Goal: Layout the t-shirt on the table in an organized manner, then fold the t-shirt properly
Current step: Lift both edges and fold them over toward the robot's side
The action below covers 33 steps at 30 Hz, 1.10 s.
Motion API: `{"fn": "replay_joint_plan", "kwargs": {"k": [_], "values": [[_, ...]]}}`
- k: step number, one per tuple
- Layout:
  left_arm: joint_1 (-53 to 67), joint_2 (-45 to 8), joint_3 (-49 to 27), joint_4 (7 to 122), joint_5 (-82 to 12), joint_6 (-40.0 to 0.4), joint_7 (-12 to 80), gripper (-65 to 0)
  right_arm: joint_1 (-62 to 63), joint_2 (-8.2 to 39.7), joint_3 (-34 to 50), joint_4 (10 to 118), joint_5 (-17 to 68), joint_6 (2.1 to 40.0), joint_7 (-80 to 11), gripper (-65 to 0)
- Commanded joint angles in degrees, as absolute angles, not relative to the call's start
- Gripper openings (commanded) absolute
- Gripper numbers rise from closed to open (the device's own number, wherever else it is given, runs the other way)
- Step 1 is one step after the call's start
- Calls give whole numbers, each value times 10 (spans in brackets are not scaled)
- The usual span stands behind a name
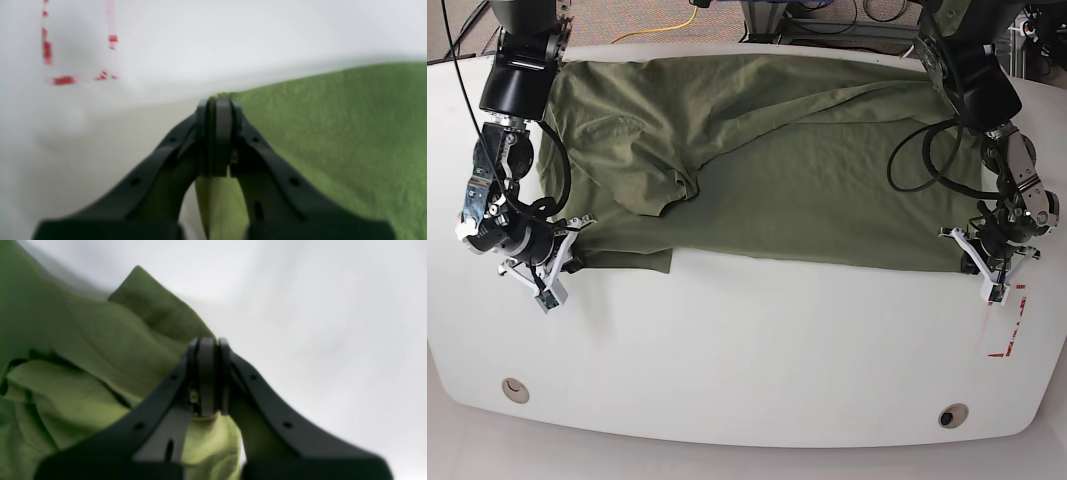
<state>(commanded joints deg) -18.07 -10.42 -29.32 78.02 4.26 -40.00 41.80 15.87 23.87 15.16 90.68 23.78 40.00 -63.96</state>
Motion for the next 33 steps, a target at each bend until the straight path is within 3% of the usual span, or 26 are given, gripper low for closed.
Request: {"fn": "replay_joint_plan", "kwargs": {"k": [16,25,33], "values": [[-121,-99,-292,907,43,-400,474,-650,113,234,202,1053,241,400,-756,-648],[-65,-104,-293,916,44,-400,474,-650,24,232,202,1099,242,400,-757,-647],[-16,-114,-293,926,44,-400,474,-650,-23,200,234,1098,242,400,-757,-644]]}}
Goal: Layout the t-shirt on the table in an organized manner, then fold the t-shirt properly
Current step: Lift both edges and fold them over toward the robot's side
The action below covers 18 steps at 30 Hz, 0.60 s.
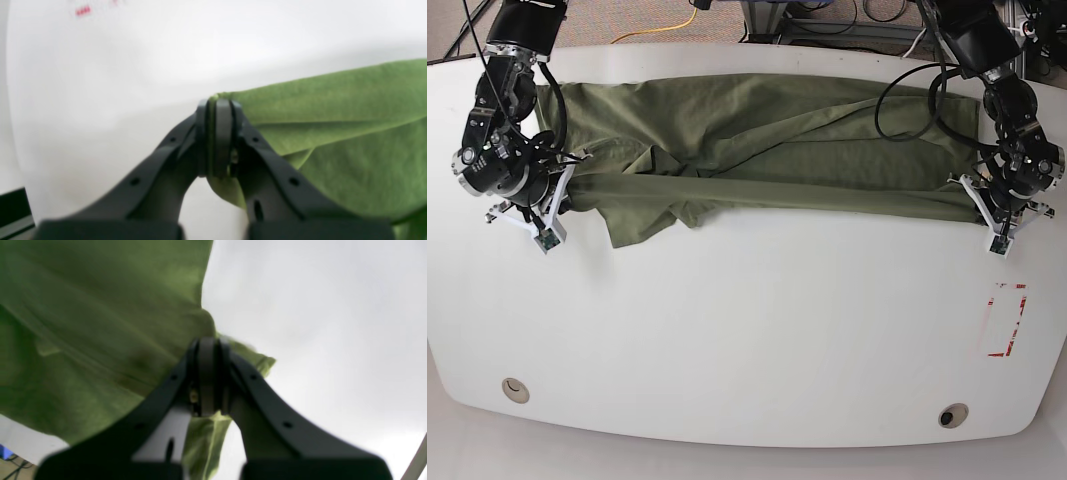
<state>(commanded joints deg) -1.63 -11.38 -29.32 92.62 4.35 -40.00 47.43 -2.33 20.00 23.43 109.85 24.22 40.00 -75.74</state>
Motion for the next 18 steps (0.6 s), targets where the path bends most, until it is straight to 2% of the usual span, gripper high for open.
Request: {"fn": "replay_joint_plan", "kwargs": {"k": [6,8,14,16,18], "values": [[15,-116,-293,926,47,-400,474,-646,-40,195,241,1096,239,400,-757,-639],[22,-123,-293,926,47,-400,474,-612,-41,195,241,1096,239,400,-757,-610],[44,-130,-293,926,47,-400,474,-282,-55,194,242,1098,239,400,-757,-308],[48,-131,-293,926,47,-400,474,-200,-56,194,242,1099,241,400,-757,-228],[49,-131,-293,926,48,-400,474,-154,-56,196,242,1108,240,400,-757,-157]]}}
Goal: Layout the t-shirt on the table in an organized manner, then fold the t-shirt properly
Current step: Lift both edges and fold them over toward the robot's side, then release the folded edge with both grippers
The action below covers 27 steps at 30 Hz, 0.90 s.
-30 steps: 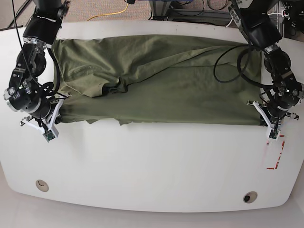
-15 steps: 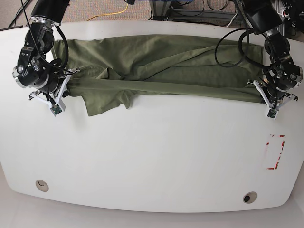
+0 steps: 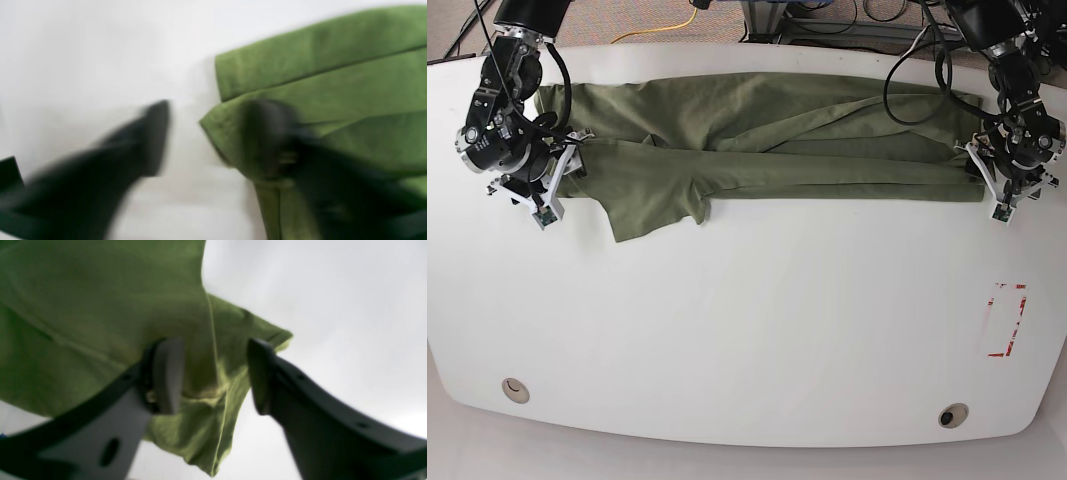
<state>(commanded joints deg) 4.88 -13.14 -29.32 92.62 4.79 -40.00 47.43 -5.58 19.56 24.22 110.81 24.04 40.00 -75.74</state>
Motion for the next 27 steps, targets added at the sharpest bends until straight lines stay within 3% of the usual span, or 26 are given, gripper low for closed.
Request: {"fn": "replay_joint_plan", "kwargs": {"k": [3,10,17,27], "values": [[48,-145,-293,926,48,-400,475,-165,-50,195,242,1123,241,400,-757,-101],[44,-167,-293,953,46,-400,475,-178,10,176,238,1107,240,400,-758,-106],[18,-172,-298,1012,44,-400,474,-178,87,127,227,1005,239,400,-752,-106],[-10,-168,-330,1050,44,-400,474,-179,125,122,190,858,238,400,-673,-106]]}}
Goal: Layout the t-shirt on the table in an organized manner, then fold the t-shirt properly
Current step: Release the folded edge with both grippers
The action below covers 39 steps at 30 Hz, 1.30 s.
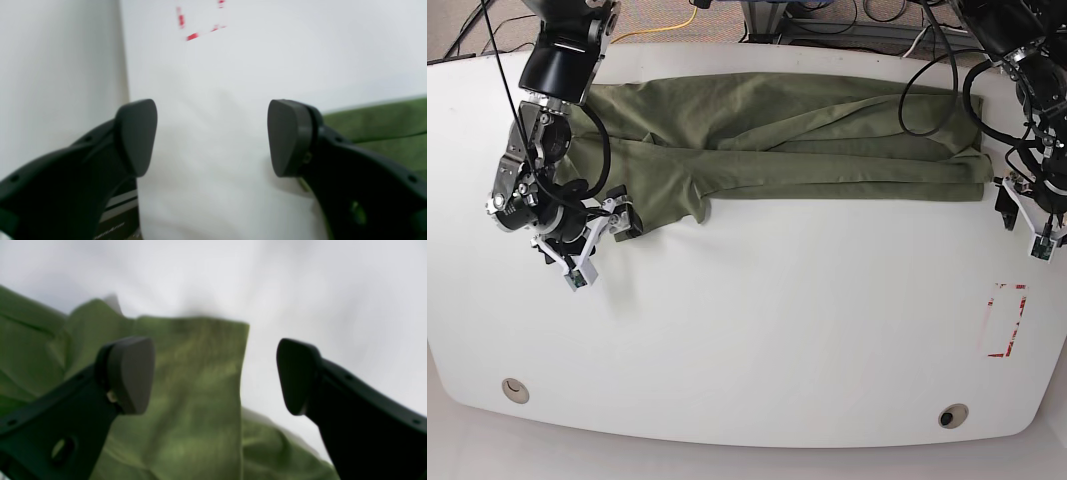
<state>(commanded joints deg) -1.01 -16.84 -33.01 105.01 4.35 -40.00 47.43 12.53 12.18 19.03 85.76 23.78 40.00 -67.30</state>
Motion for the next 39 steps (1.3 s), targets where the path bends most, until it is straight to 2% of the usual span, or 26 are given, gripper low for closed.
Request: {"fn": "replay_joint_plan", "kwargs": {"k": [8,16,19,23,27,33,35,37,39], "values": [[-10,-168,-330,1050,44,-400,474,-179,131,131,188,755,238,400,-605,-106],[-8,-167,-330,1050,44,-400,474,-179,129,139,188,741,239,400,-604,-106],[-8,-167,-330,1050,44,-400,474,-179,127,138,182,741,241,400,-604,-130],[-9,-167,-330,1049,44,-400,474,-179,126,137,154,741,242,400,-604,-198],[-11,-167,-328,1048,44,-400,474,-179,126,123,142,741,242,400,-604,-303],[-11,-167,-328,1047,44,-400,474,-179,126,118,141,741,242,400,-604,-360],[-11,-167,-328,1047,44,-400,474,-179,126,118,141,741,242,400,-604,-407],[-10,-167,-328,1047,44,-400,474,-179,126,117,141,741,242,400,-604,-482],[-10,-167,-328,1046,44,-400,474,-179,129,117,141,742,242,400,-604,-607]]}}
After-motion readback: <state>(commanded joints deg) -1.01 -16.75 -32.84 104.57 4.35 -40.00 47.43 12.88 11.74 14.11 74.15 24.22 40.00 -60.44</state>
